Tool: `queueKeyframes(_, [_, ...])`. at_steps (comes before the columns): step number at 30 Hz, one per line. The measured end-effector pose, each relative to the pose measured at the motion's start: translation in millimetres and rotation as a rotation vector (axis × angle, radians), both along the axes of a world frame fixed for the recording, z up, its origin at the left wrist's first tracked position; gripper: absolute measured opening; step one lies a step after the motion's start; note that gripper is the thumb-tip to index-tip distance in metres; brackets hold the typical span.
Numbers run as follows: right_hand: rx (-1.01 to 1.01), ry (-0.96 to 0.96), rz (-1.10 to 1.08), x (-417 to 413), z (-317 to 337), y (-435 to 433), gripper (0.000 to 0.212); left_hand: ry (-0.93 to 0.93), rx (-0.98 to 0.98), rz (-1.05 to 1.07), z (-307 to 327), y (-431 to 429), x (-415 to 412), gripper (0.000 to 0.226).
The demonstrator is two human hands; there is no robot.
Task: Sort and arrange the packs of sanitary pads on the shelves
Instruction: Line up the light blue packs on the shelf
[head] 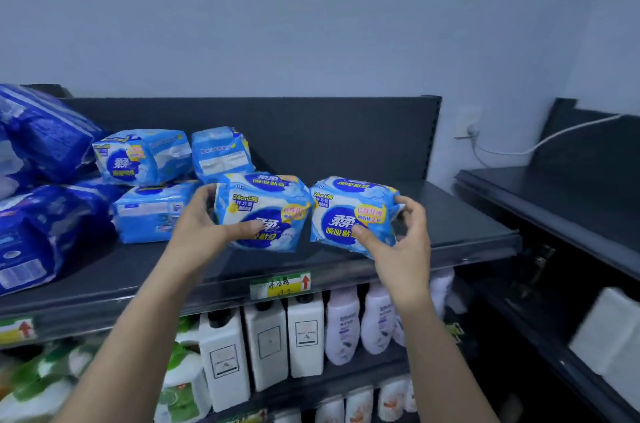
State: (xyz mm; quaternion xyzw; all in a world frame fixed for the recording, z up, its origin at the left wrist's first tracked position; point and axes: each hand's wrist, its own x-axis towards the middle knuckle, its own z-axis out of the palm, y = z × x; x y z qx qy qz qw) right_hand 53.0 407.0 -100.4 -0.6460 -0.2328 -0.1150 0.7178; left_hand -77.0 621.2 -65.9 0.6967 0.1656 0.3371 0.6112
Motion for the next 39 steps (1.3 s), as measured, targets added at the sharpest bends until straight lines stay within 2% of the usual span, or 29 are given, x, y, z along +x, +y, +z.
queueKeyframes(3, [-0.025,0.013,-0.113,9,3,-41,0.061,-0.026,-0.048,-0.119,-4,-30,32,0.069])
queueKeyframes(7, [-0.076,0.019,-0.296,16,4,-109,0.059,0.016,-0.062,-0.287,-10,-79,69,0.091])
queueKeyframes(14, [-0.131,0.023,-0.532,16,10,-243,0.049,0.017,-0.064,-0.481,-8,-201,112,0.092])
queueKeyframes(18, [-0.188,0.040,-0.627,5,24,-329,0.048,0.032,-0.105,-0.595,-5,-283,131,0.080])
queueKeyframes(22, [-0.270,0.034,-0.749,-10,35,-414,0.044,0.035,-0.125,-0.702,-2,-368,144,0.079])
queueKeyframes(25, [-0.303,0.028,-0.843,-24,43,-471,0.043,0.032,-0.142,-0.777,1,-428,148,0.067])
queueKeyframes(31, [-0.371,0.069,-1.025,-53,51,-585,0.045,0.051,-0.169,-0.923,6,-544,155,0.071])
queueKeyframes(35, [-0.382,0.077,-1.119,-76,59,-647,0.044,0.054,-0.182,-1.008,9,-617,155,0.057])
queueKeyframes(39, [-0.378,0.111,-1.236,-98,60,-704,0.043,0.057,-0.159,-1.105,17,-683,159,0.055])
